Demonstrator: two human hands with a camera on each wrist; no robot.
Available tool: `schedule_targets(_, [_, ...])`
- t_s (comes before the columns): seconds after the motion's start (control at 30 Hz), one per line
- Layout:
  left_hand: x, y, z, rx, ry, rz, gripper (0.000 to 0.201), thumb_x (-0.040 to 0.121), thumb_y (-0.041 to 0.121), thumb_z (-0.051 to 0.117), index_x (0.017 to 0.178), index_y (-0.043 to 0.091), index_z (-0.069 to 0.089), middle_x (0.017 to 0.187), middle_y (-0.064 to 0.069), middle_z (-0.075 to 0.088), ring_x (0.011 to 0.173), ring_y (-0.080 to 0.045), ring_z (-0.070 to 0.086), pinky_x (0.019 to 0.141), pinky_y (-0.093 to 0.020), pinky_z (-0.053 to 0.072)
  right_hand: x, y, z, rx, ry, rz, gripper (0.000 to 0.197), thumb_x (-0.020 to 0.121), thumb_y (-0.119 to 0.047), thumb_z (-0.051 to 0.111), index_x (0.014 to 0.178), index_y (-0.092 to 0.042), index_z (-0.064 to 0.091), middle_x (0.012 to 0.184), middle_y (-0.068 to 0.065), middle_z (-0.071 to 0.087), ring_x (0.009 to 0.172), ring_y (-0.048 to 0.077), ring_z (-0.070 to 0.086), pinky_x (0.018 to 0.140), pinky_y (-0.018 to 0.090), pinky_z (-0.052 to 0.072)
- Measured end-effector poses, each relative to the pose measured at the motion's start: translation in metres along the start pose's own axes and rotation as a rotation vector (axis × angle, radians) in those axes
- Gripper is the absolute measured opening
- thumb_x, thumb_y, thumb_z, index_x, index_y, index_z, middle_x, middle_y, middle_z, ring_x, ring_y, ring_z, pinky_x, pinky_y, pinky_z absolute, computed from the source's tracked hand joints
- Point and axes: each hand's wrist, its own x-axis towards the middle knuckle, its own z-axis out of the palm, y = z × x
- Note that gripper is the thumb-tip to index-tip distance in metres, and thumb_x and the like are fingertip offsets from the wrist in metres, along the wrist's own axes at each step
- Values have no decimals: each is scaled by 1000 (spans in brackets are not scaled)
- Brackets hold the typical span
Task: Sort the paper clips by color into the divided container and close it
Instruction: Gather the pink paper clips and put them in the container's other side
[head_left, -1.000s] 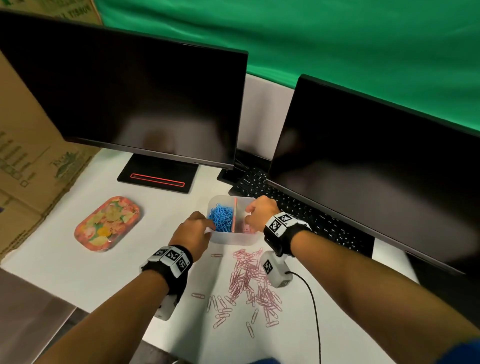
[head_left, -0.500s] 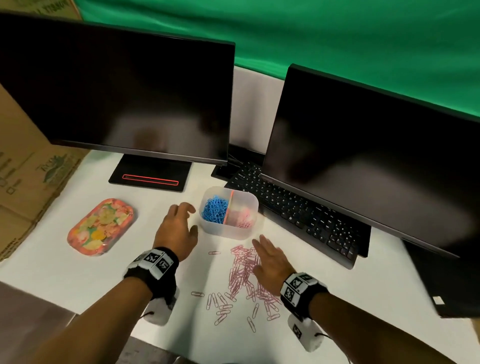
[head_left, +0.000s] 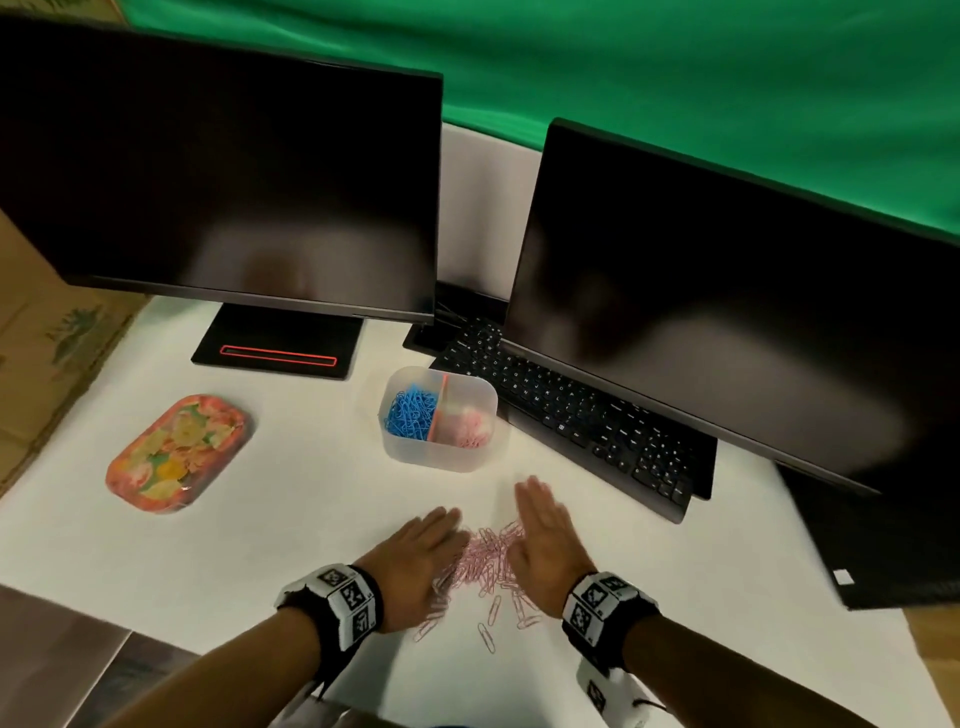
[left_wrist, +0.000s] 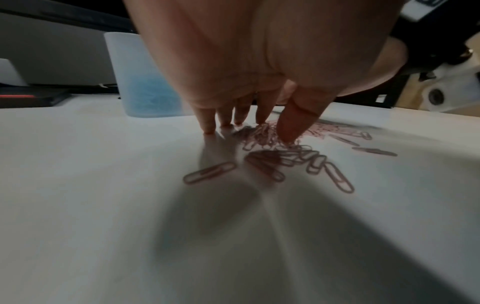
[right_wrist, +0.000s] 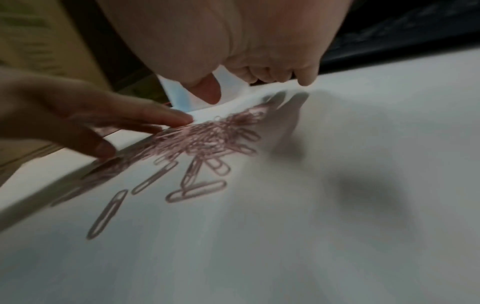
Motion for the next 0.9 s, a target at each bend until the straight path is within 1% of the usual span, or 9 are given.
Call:
schedule_targets(0.07, [-1,1,1,-37,15,33,80,85,16,46,153,17,5,161,-6,-7,149,-22,-8,120,-30,-2,-2,5,4,-12,-59,67,71,95,-30,31,151,-10,-8,158,8,-18,146,21,-18,121,40,-3])
schedule_targets(0.17, [4,2,0,-78,101,-1,80,85,18,46,153,12,4,161,-10,-3,149,-23,-3,121,-28,1,-6,-8,17,-20,-136,-46,72,94,-28,32,151,-12,-10,155,5,-25,144,21,-22,121,43,-1])
schedule_targets(0.3, [3,9,0,-108,49,19,83,86,17,49,153,13,0,161,-8,-1,149,-20,2,117,-22,0,-10,-19,16,87,-204,-196,71,94,-18,38,152,-11,-2,159,2,-13,146,13,-12,119,25,-5])
schedule_targets(0.4, [-12,7,-4,-138,65,1,84,87,26,53,153,25,2,161,-2,8,146,-19,14,117,-25,17,-20,0,3,201,-126,-157,74,90,-19,47,153,-19,8,161,-4,3,147,8,5,117,16,9])
schedule_targets(0.53, [-30,-2,-4,-65,100,-245,116,66,59,69,151,26,-2,148,-1,19,131,-24,31,104,-35,41,-39,21,-2,15,-17,27,92,82,-37,62,152,-21,4,146,-3,23,132,17,29,108,27,36])
schedule_targets(0.63, [-27,3,2,-144,47,-337,129,54,58,79,150,26,-2,140,-3,20,120,-25,43,95,-36,48,-32,8,1,91,-103,51,100,79,-36,69,151,-24,2,139,-1,22,127,19,38,104,28,41])
schedule_targets(0.73, [-11,13,2,-195,58,-338,112,61,51,80,148,26,15,138,-5,25,112,-27,54,94,-35,48,-12,-16,3,125,-146,26,86,80,-29,70,149,-24,18,135,2,27,121,24,49,104,29,42])
schedule_targets(0.8, [-2,19,-1,-245,98,-353,94,66,45,79,143,26,28,132,-4,32,106,-27,59,90,-33,49,0,-30,2,148,-136,15,67,83,-25,66,142,-24,34,131,5,34,115,28,53,102,33,44])
schedule_targets(0.9, [7,24,-7,-291,165,-381,61,77,39,72,130,27,46,120,-2,44,98,-26,62,84,-32,50,11,-39,-1,147,-128,3,49,86,-24,61,132,-24,47,124,5,44,110,28,56,97,36,46])
